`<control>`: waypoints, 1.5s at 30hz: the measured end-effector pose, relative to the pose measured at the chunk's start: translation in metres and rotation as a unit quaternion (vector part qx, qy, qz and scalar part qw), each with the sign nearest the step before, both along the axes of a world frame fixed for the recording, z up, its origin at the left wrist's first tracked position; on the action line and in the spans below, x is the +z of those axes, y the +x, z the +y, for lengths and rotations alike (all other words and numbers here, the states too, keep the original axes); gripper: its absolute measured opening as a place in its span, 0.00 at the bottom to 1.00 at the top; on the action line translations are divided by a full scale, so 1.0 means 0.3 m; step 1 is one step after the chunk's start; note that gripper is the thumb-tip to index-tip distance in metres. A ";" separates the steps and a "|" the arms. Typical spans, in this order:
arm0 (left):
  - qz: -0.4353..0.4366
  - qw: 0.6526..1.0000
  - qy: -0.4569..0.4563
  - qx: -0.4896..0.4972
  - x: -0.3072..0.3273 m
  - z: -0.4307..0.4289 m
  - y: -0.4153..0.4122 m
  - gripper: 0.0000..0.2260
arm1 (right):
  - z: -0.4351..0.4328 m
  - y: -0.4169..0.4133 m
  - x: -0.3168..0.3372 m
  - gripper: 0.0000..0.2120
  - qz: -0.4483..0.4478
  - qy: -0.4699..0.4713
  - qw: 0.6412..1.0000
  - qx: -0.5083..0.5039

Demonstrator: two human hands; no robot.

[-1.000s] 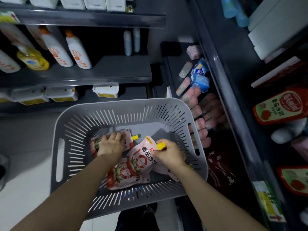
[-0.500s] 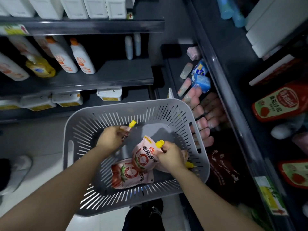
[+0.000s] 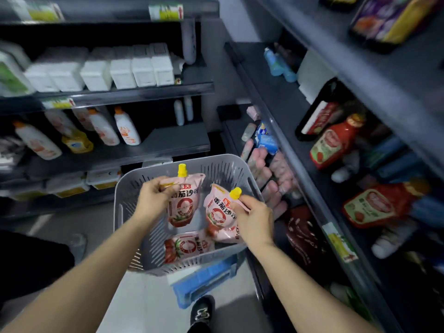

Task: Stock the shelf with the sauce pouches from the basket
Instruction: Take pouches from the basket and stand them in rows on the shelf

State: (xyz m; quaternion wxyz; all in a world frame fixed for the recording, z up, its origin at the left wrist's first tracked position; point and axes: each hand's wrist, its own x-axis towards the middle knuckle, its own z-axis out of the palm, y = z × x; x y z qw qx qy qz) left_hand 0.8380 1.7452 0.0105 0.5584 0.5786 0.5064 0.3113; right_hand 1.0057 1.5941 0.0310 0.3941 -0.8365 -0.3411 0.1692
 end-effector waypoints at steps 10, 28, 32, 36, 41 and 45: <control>-0.078 0.990 0.080 -0.081 0.407 -0.291 0.021 0.04 | -0.348 0.018 0.349 0.03 0.000 0.151 0.985 -0.079; -0.182 0.899 0.089 -0.389 0.753 -0.919 0.170 0.03 | -1.157 -0.189 0.663 0.09 -0.074 0.203 0.928 -0.302; -0.201 0.867 0.107 -0.443 0.819 -1.115 0.218 0.05 | -1.373 -0.246 0.752 0.11 -0.112 0.207 0.911 -0.337; -0.220 0.839 0.098 -0.487 0.888 -1.323 0.258 0.06 | -1.594 -0.280 0.819 0.09 -0.137 0.231 0.885 -0.381; -0.246 0.808 0.072 -0.530 0.972 -1.600 0.283 0.08 | -1.880 -0.338 0.921 0.08 -0.118 0.263 0.866 -0.407; -0.268 0.786 0.048 -0.555 1.026 -1.819 0.284 0.04 | -2.114 -0.373 0.983 0.06 -0.127 0.272 0.850 -0.433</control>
